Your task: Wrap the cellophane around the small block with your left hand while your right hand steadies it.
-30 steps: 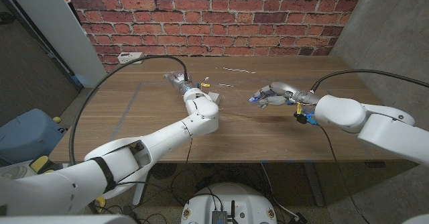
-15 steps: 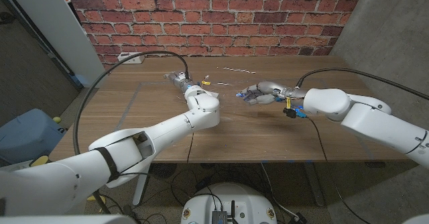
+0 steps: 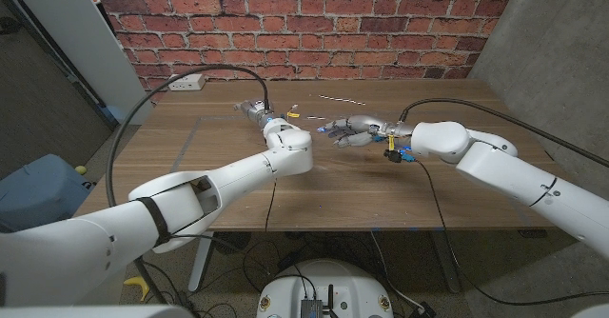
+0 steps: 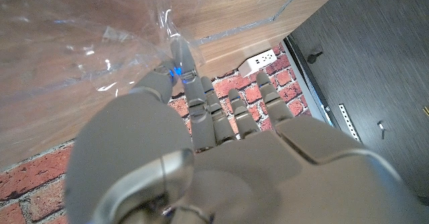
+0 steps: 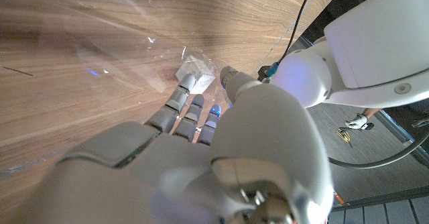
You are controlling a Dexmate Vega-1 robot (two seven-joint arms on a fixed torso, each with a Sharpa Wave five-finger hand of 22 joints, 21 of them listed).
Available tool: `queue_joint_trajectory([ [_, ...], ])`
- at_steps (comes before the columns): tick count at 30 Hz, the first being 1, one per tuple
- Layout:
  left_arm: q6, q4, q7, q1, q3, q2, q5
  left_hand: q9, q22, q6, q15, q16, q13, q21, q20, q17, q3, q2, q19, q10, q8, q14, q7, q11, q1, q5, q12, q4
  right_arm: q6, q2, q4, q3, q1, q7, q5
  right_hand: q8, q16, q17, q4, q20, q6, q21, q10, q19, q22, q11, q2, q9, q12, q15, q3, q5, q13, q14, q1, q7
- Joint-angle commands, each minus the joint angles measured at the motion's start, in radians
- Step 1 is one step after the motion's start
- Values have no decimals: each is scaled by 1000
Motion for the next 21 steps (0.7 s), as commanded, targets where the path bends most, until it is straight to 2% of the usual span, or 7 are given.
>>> queue_joint_trajectory([
  [1, 1, 0, 39, -26, 11, -2, -85, -14, 2, -12, -22, 0, 5, 4, 7, 6, -1, 13, -4, -5, -18, 9, -11, 13, -50, 4, -3, 27, 56, 97, 116, -74, 71, 16, -70, 0, -10, 0, 40, -17, -42, -10, -42, -32, -4, -21, 4, 1, -4, -125, -7, -9, -1, -31, -40, -26],
  [4, 1, -9, 20, -27, 13, 1, -74, -28, 3, -48, -13, -2, 8, 4, 10, 7, -20, 10, -6, -17, -42, 7, -17, 16, -100, -4, -8, 48, 43, 110, 131, -86, 83, 17, -83, -4, -18, -2, 100, 7, -110, -21, -93, -63, -10, -50, -4, -1, -3, -107, -33, -21, -3, -66, -114, -58],
  [7, 1, -17, -9, -26, 10, 3, -55, -64, 3, -175, 3, -4, 15, 2, 17, 10, -55, -2, -12, -48, -117, -4, -35, 30, -192, -29, -18, 77, 18, 116, 132, -98, 92, 9, -107, 3, -28, -9, 160, 36, -155, -38, -131, -95, -15, -53, -38, -3, 1, -53, -101, -40, -7, -99, -235, -60],
  [10, 1, -25, -73, -28, 16, 6, -17, -110, 2, -297, 16, -8, 21, -3, 23, 8, -72, -9, -23, -94, -210, -21, -31, 47, -254, -54, -27, 84, -24, 123, 123, -118, 104, -10, -154, 6, -29, -13, 178, 58, -164, -45, -138, -100, -16, -47, -58, -5, 4, -35, -137, -41, -8, -105, -290, -57],
  [14, 1, -34, -120, -33, 27, 14, 5, -156, 2, -427, 32, -8, 26, -13, 30, 8, -95, -18, -43, -140, -311, -44, -86, 62, -319, -84, -31, 91, -65, 130, 118, -134, 116, -14, -182, 5, -32, -17, 195, 85, -188, -54, -158, -104, -17, -21, -83, -6, 3, -5, -181, -37, -10, -113, -355, -48],
  [18, -3, -82, -77, -25, 21, 38, -34, -211, 4, -633, 54, -8, 24, -26, 30, 12, -127, -29, -69, -232, -451, -75, -121, 77, -402, -116, -45, 102, -133, 144, 120, -153, 134, -15, -204, 5, -34, -16, 215, 102, -207, -62, -173, -106, -17, 9, -94, -6, 3, 6, -214, -33, -11, -123, -416, -32],
  [21, -28, -136, -8, 7, -17, 61, -60, -230, 5, -714, 69, -9, 21, -31, 34, 15, -141, -23, -80, -268, -497, -95, -118, 87, -444, -127, -49, 118, -162, 155, 132, -169, 148, -13, -217, 3, -39, -16, 219, 110, -220, -69, -185, -116, -17, 18, -94, -7, 1, 11, -223, -31, -11, -138, -433, -25],
])
